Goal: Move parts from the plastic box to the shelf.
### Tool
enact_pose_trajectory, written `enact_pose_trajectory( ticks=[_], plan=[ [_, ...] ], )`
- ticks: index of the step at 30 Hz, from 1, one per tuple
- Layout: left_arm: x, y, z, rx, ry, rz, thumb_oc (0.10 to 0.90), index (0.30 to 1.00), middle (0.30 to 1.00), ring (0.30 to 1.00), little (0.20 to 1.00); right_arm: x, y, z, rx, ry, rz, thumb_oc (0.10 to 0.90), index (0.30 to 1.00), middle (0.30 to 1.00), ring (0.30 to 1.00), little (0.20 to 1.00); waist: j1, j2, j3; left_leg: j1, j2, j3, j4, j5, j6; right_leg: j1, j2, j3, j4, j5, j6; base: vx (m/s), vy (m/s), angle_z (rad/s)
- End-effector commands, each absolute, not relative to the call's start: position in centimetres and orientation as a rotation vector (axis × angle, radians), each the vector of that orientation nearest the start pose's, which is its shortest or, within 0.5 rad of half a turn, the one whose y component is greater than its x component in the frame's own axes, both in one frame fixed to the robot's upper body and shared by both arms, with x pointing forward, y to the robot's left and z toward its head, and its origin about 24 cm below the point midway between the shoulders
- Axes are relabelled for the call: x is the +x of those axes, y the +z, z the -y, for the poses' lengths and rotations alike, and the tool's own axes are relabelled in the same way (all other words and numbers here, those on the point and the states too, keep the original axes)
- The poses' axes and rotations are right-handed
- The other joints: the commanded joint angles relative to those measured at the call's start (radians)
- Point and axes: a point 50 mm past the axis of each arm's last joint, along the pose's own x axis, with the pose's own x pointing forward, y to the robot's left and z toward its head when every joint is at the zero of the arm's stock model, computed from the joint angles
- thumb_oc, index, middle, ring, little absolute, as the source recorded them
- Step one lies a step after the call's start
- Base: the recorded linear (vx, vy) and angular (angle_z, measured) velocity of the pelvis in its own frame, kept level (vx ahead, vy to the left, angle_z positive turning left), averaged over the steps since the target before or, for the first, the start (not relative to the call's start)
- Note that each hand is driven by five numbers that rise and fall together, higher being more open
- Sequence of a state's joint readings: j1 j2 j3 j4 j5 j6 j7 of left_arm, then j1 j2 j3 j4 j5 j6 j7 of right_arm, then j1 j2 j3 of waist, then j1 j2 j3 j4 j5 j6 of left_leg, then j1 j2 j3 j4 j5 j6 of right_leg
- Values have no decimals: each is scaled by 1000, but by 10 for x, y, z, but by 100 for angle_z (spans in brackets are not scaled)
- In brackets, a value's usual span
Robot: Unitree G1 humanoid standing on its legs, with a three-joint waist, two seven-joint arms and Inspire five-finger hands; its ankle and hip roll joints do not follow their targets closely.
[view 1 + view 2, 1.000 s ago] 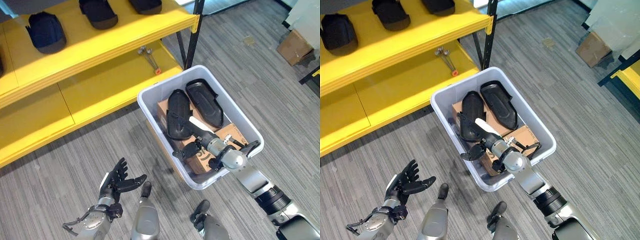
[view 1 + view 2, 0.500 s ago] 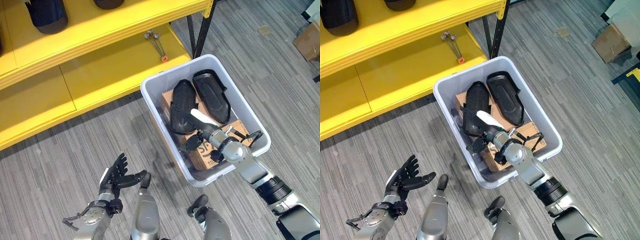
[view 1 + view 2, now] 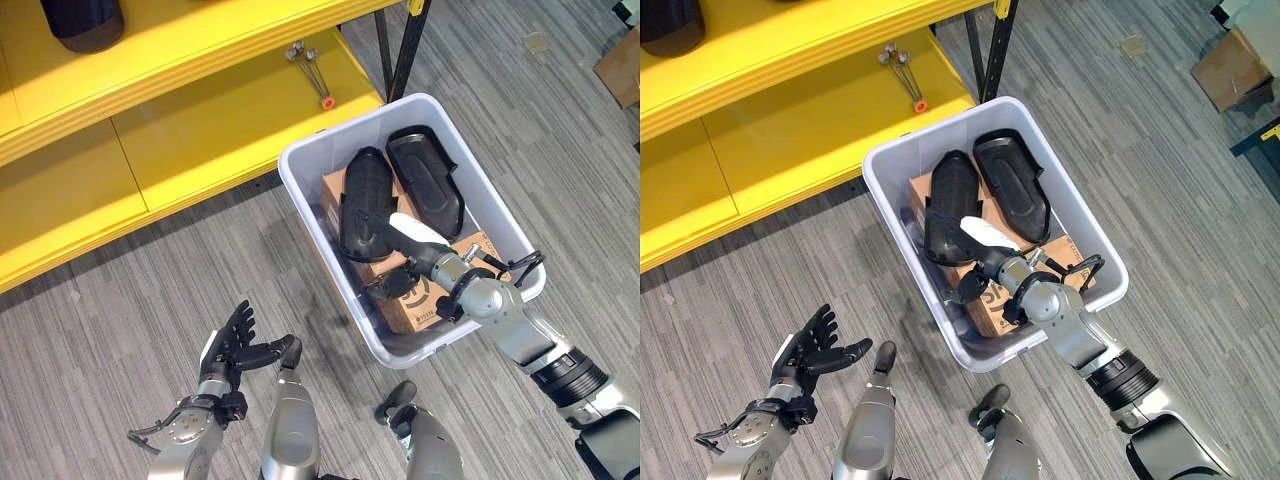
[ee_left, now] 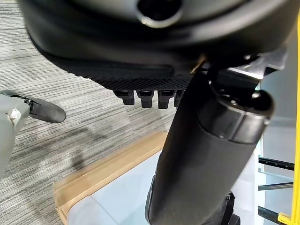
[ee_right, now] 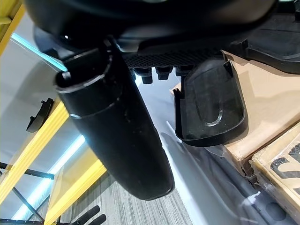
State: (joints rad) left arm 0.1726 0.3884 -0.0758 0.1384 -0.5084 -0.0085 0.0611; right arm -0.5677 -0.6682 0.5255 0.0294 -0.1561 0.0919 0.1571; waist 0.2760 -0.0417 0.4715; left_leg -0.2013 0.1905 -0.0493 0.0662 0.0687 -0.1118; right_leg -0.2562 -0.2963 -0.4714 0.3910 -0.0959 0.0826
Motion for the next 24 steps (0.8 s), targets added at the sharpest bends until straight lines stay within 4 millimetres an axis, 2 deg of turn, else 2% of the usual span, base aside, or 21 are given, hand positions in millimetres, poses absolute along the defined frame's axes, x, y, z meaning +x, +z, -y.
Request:
enact_pose_trajectory(
  ticks=[1, 9, 24],
  plan=[
    [208, 20, -239, -96, 95, -138, 900, 1000, 1000, 1000, 1000, 318, 207, 106, -1016, 525, 560, 900, 1000, 1000, 1000, 1000, -3, -34, -21, -50, 23, 2, -25, 39, 19, 176, -14, 31, -153, 17, 32, 0, 0, 0],
    [208, 21, -239, -92, 97, -135, 900, 1000, 1000, 1000, 1000, 320, 210, 111, -1071, 503, 562, 900, 1000, 1000, 1000, 1000, -3, -34, -5, -63, 24, -2, -17, 40, 21, 161, -16, 32, -139, 15, 32, 0, 0, 0],
    [210, 22, -238, -102, 100, -125, 900, 1000, 1000, 1000, 1000, 338, 213, 127, -1178, 395, 517, 900, 1000, 1000, 1000, 1000, 6, -20, 22, -83, 17, -7, -25, 51, 25, 135, -23, 26, -120, 15, 32, -1, 1, 1]
  ],
)
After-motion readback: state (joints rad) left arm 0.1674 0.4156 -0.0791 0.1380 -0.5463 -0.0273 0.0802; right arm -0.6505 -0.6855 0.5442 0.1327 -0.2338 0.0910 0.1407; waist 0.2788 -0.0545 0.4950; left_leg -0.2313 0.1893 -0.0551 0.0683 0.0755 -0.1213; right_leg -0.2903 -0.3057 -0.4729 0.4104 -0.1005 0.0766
